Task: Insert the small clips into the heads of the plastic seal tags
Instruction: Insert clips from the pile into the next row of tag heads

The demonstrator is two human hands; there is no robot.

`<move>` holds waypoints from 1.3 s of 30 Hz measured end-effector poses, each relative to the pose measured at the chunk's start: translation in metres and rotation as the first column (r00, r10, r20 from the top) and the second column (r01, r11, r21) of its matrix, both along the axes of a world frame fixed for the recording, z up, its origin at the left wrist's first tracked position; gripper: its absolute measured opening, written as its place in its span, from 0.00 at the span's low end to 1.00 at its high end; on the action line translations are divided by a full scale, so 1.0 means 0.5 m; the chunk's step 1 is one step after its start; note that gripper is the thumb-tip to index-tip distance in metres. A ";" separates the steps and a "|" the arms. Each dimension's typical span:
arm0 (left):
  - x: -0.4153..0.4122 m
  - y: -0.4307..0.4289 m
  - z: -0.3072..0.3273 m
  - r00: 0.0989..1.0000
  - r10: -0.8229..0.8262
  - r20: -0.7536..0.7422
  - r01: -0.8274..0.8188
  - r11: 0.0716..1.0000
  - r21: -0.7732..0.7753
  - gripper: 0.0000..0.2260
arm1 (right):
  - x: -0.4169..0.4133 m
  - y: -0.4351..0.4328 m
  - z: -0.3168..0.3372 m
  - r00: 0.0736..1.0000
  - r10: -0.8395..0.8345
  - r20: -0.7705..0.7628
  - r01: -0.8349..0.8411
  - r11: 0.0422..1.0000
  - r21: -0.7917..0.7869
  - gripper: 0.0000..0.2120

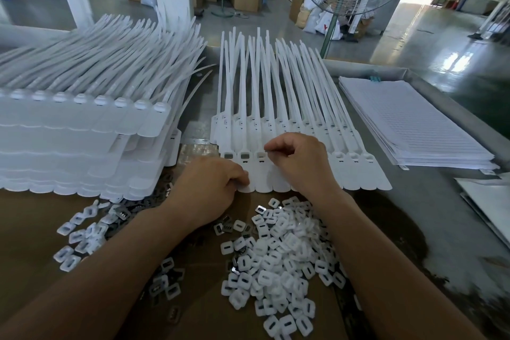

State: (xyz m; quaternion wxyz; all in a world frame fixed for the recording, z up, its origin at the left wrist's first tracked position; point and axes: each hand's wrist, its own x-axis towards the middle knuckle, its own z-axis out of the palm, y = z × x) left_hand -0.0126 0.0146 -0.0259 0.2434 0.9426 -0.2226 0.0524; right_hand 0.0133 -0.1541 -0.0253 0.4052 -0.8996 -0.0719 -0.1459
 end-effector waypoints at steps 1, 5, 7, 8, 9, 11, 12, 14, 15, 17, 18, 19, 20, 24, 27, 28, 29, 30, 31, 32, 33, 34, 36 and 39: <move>0.000 0.000 0.000 1.000 0.001 0.002 -0.001 1.000 0.004 0.11 | 0.001 0.000 -0.001 1.000 -0.003 0.003 0.003 1.000 -0.009 0.06; -0.002 -0.001 0.000 1.000 0.006 0.018 -0.006 1.000 0.002 0.12 | 0.006 0.003 -0.007 1.000 -0.008 -0.027 0.008 1.000 0.002 0.07; -0.002 -0.001 0.000 1.000 0.010 0.018 -0.010 1.000 -0.003 0.12 | 0.008 0.007 -0.010 0.998 -0.007 -0.056 0.007 1.000 -0.001 0.08; -0.002 -0.002 0.000 1.000 0.010 0.017 -0.010 1.000 0.000 0.12 | 0.008 0.009 -0.011 0.998 -0.008 -0.066 0.008 1.000 -0.004 0.08; -0.002 -0.002 0.000 1.000 0.008 0.015 -0.008 1.000 0.005 0.12 | 0.009 0.011 -0.011 0.997 -0.010 -0.071 0.010 1.000 -0.010 0.08; -0.001 -0.002 0.000 1.000 0.004 0.013 -0.005 1.000 0.011 0.12 | 0.009 0.015 -0.011 0.997 -0.011 -0.071 0.009 0.999 -0.035 0.08; -0.001 -0.002 0.000 1.000 0.003 0.014 -0.003 1.000 0.012 0.12 | 0.009 0.015 -0.011 0.998 -0.010 -0.068 0.007 0.999 -0.050 0.08; -0.001 -0.001 0.000 1.000 0.003 0.016 -0.004 1.000 0.019 0.12 | 0.011 0.016 -0.013 0.998 -0.010 -0.061 0.004 0.994 -0.107 0.08; -0.001 -0.002 -0.001 1.000 0.004 0.016 -0.004 1.000 0.022 0.12 | 0.012 0.016 -0.014 0.998 -0.012 -0.057 0.003 0.988 -0.154 0.08; 0.000 -0.001 -0.001 1.000 0.004 0.016 -0.005 1.000 0.022 0.12 | 0.015 0.017 -0.016 0.999 -0.016 -0.050 0.004 0.973 -0.233 0.09; 0.000 -0.001 -0.001 1.000 0.005 0.016 -0.005 1.000 0.019 0.12 | 0.015 0.018 -0.016 0.999 -0.020 -0.047 0.007 0.969 -0.248 0.09; 0.000 -0.001 -0.001 1.000 0.006 0.015 -0.006 1.000 0.014 0.12 | 0.016 0.018 -0.015 0.999 -0.024 -0.044 0.012 0.967 -0.255 0.09; 0.000 0.000 -0.001 1.000 0.007 0.014 -0.007 1.000 0.011 0.12 | 0.016 0.019 -0.014 0.999 -0.028 -0.038 0.016 0.963 -0.267 0.09; 0.001 -0.001 0.000 1.000 0.010 0.013 -0.010 1.000 0.014 0.12 | 0.013 0.017 -0.010 0.999 -0.014 -0.032 0.003 0.939 -0.343 0.11; 0.002 -0.001 0.001 1.000 0.016 0.022 -0.016 1.000 0.025 0.12 | 0.010 0.014 -0.009 0.999 0.020 -0.036 -0.033 0.922 -0.387 0.13; 0.003 -0.002 0.001 1.000 0.017 0.021 -0.017 1.000 0.026 0.12 | 0.009 0.013 -0.009 0.999 0.029 -0.038 -0.042 0.919 -0.392 0.13; 0.003 -0.002 0.001 1.000 0.016 0.019 -0.016 0.999 0.028 0.12 | 0.009 0.011 -0.009 0.998 0.037 -0.042 -0.051 0.918 -0.393 0.14; 0.003 -0.002 0.001 1.000 0.014 0.017 -0.015 1.000 0.027 0.12 | 0.009 0.010 -0.009 0.998 0.044 -0.048 -0.059 0.919 -0.390 0.14; 0.003 -0.003 0.001 1.000 0.014 0.016 -0.014 1.000 0.025 0.12 | 0.009 0.008 -0.009 0.997 0.049 -0.055 -0.066 0.922 -0.380 0.14; 0.003 -0.003 0.002 1.000 0.013 0.015 -0.013 1.000 0.023 0.12 | 0.009 0.006 -0.007 0.997 0.053 -0.064 -0.072 0.929 -0.363 0.14; 0.003 -0.003 0.002 1.000 0.012 0.014 -0.012 1.000 0.024 0.12 | 0.009 0.002 -0.005 0.996 0.057 -0.074 -0.079 0.939 -0.336 0.14; 0.003 -0.002 0.002 1.000 0.011 0.014 -0.011 1.000 0.023 0.12 | 0.008 -0.001 -0.002 0.994 0.063 -0.085 -0.086 0.950 -0.300 0.13; 0.004 -0.002 0.001 1.000 0.011 0.012 -0.011 1.000 0.014 0.12 | 0.006 -0.008 0.008 0.992 0.077 -0.102 -0.098 0.970 -0.222 0.12; 0.004 -0.001 -0.001 1.000 0.011 0.010 -0.011 1.000 0.007 0.11 | -0.003 -0.018 0.026 0.985 0.107 -0.136 -0.126 0.982 -0.143 0.08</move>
